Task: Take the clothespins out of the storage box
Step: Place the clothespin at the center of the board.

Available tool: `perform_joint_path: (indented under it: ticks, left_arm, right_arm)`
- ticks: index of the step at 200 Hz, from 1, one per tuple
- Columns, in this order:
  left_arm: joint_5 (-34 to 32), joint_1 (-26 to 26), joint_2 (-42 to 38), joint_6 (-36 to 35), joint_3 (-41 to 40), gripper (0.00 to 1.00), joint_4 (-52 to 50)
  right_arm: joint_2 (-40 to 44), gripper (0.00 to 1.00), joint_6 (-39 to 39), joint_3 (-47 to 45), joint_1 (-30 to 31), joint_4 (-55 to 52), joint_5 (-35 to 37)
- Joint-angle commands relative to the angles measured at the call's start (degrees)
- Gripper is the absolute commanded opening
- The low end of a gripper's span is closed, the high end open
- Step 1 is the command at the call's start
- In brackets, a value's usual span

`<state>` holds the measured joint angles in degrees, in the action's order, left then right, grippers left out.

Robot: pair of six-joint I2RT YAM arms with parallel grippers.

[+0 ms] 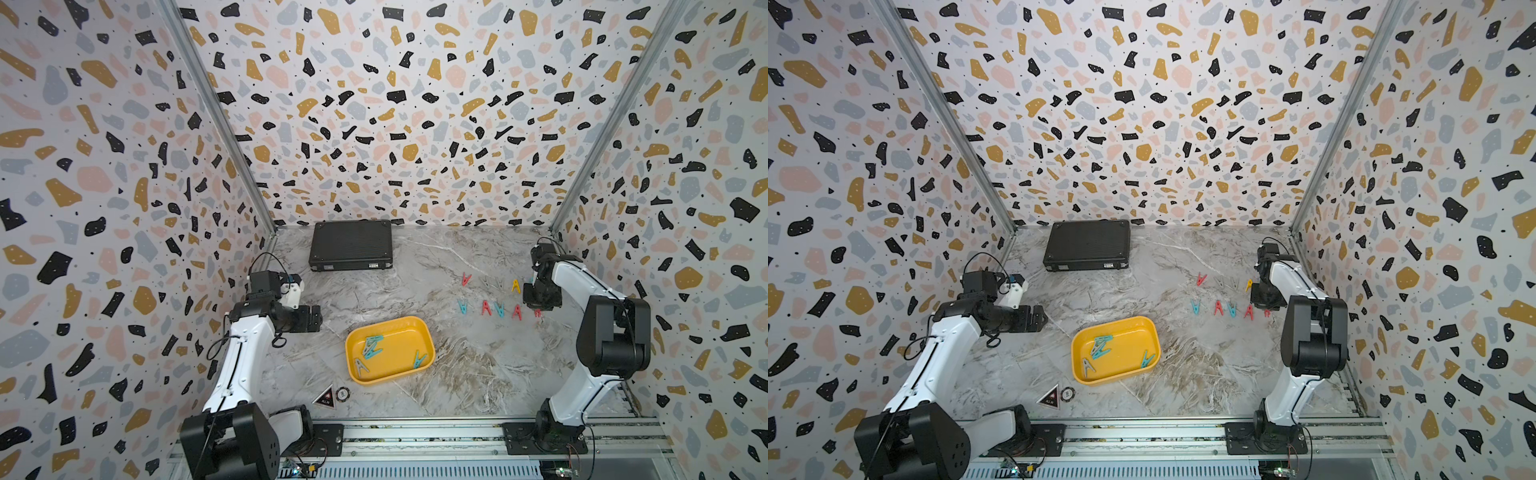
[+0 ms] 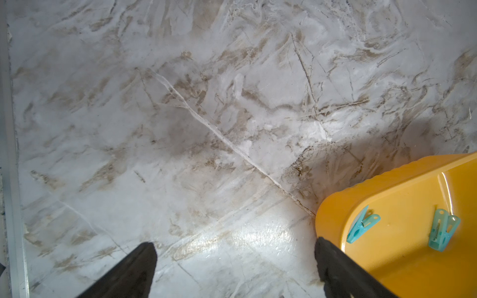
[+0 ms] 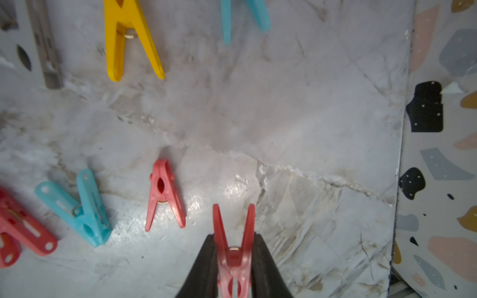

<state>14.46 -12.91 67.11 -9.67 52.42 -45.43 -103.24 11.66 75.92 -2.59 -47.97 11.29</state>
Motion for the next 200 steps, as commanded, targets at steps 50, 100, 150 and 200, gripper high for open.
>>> perform_joint_path:
  ticks: [50,100,150,200]
  left_arm:
    - [1.1,-0.5,-1.7,-0.4,0.7,1.0,-0.2]
    - [1.1,-0.6,-1.7,-0.5,0.7,1.0,-0.3]
    - [1.1,-0.6,-1.7,-0.5,0.7,1.0,-0.2]
    - [1.3,-0.7,-1.7,-0.5,0.7,1.0,-0.4]
  right_arm:
    - [-7.5,0.24,-3.0,3.6,-1.1,0.8,3.0]
    - [-11.0,0.27,-3.4,3.8,-1.6,2.2,4.5]
    - [-8.7,0.37,-3.2,3.4,-1.5,1.9,3.0]
    - [-1.0,0.5,-1.6,3.2,-1.3,0.1,0.6]
